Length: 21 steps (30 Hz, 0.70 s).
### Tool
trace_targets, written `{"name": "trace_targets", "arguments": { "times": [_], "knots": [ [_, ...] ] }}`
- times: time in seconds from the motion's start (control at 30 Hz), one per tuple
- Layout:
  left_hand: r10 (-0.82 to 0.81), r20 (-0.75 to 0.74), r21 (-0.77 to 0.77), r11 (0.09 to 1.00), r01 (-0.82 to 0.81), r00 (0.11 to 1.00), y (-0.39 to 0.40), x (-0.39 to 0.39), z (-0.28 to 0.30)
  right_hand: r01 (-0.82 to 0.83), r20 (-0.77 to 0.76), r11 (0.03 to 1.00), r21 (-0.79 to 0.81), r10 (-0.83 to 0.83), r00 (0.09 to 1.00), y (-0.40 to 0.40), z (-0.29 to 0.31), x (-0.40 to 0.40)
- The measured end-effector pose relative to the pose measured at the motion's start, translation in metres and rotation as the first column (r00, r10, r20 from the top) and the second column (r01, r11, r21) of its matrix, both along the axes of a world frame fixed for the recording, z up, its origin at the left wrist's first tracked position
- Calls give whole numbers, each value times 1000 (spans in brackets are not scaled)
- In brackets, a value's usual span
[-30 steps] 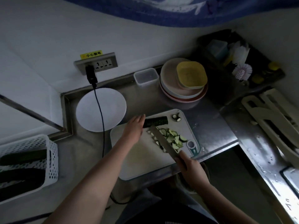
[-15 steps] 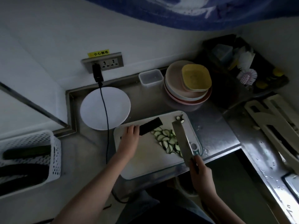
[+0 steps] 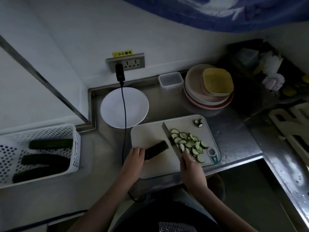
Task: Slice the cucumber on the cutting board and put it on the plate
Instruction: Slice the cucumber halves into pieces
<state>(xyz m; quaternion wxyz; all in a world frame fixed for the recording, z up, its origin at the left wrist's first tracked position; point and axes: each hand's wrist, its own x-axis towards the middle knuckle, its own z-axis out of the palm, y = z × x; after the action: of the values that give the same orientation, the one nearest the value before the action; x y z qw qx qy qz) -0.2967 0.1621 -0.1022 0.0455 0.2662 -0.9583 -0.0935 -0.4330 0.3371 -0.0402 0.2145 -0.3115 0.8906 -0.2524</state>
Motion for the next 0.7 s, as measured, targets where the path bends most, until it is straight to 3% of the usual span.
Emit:
{"name": "trace_targets", "arguments": {
  "times": [0.2,0.27,0.37,0.6,0.7],
  "knots": [
    [-69,-142,114,990,86,987,-8,-1,4,-54,-100,988,143,69,993,-6,0,5],
    [133,-261,305,951,-49,956,-16,12,8,-3,-103,994,110,15,995,-7,-1,5],
    [441,-325,518,823,-232,836,-35,42,12,97,-65,994,50,-94,993,-6,-5,4],
    [438,-207,514,809,-283,875,-54,39,10,146,-55,988,54,-143,988,-12,-11,11],
    [279,-254,369,913,-174,926,-42,24,14,120,-82,988,98,-112,990,-13,-13,18]
  ]
}}
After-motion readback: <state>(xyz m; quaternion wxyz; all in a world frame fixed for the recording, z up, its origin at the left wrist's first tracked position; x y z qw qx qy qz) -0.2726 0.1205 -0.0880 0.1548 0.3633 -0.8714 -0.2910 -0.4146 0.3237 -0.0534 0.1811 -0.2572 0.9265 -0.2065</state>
